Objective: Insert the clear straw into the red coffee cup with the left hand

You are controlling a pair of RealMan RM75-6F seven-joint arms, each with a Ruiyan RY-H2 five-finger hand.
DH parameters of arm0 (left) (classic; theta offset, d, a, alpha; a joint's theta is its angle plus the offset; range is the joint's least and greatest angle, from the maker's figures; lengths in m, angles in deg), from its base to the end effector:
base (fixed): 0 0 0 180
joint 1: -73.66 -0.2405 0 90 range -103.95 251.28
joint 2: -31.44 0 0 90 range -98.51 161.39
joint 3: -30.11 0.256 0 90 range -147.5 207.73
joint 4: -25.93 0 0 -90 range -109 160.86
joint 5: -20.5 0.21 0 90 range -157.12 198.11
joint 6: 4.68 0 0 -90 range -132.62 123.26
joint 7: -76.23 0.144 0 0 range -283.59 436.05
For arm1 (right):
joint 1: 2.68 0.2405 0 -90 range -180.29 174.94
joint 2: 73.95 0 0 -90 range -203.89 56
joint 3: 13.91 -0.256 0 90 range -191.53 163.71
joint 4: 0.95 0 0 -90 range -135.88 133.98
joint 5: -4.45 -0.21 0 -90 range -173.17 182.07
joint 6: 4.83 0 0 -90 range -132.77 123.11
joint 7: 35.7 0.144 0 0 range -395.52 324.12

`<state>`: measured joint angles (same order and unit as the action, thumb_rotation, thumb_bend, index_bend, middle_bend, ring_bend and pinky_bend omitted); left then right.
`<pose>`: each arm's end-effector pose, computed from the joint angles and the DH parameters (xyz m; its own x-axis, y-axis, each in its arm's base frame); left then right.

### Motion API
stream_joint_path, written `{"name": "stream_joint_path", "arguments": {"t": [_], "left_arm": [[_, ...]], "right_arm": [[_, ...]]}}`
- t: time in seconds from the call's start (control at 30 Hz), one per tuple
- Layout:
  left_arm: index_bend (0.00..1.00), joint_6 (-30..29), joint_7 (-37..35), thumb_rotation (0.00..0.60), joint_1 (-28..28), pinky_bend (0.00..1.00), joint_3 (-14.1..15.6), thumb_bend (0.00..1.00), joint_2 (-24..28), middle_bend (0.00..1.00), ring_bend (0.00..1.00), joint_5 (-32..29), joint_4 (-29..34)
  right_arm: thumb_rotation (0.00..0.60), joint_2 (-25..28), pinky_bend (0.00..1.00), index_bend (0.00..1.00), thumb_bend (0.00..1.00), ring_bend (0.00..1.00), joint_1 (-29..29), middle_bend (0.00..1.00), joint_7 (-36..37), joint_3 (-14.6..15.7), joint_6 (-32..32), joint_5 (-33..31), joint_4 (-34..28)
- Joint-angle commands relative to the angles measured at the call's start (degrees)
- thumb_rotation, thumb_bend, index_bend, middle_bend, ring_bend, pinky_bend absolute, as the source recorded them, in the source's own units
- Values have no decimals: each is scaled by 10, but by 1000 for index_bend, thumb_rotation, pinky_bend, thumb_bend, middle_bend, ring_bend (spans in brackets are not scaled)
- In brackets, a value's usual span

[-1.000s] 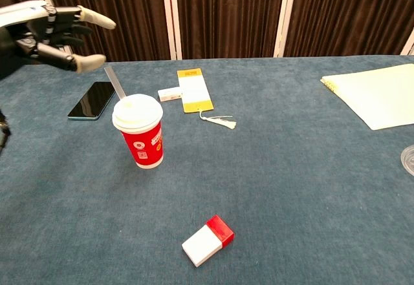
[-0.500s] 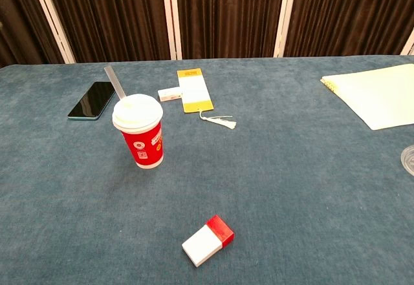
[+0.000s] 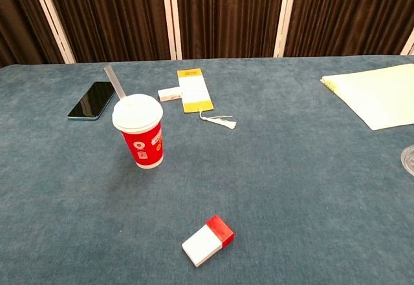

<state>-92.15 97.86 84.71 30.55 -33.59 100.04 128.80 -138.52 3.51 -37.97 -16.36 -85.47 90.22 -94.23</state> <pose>-0.2710 0.1954 0.1415 0.5534 0.0089 0.8329 0.8329 -0.0082 -0.5534 -0.3080 -0.1858 0.1438 0.4107 -0.0789 0.9083 -0.9117 -0.0321 0.4095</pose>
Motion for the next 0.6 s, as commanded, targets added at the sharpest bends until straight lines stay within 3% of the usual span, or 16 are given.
{"name": "stream_joint_path", "arguments": {"t": [0.03,0.6], "left_arm": [[58,-2,-22,600,-8,0,-3,323,-4,0,0,-1,-19],[64,14,-65,600,-28,0,-15,324,2,0,0,-14,-40]], "right_arm": [[600,0,0,205,143,0,1,0,2,0,1,1,1],[600,-2,0,205,143,0,4,0,5,2,3,6,3]]}}
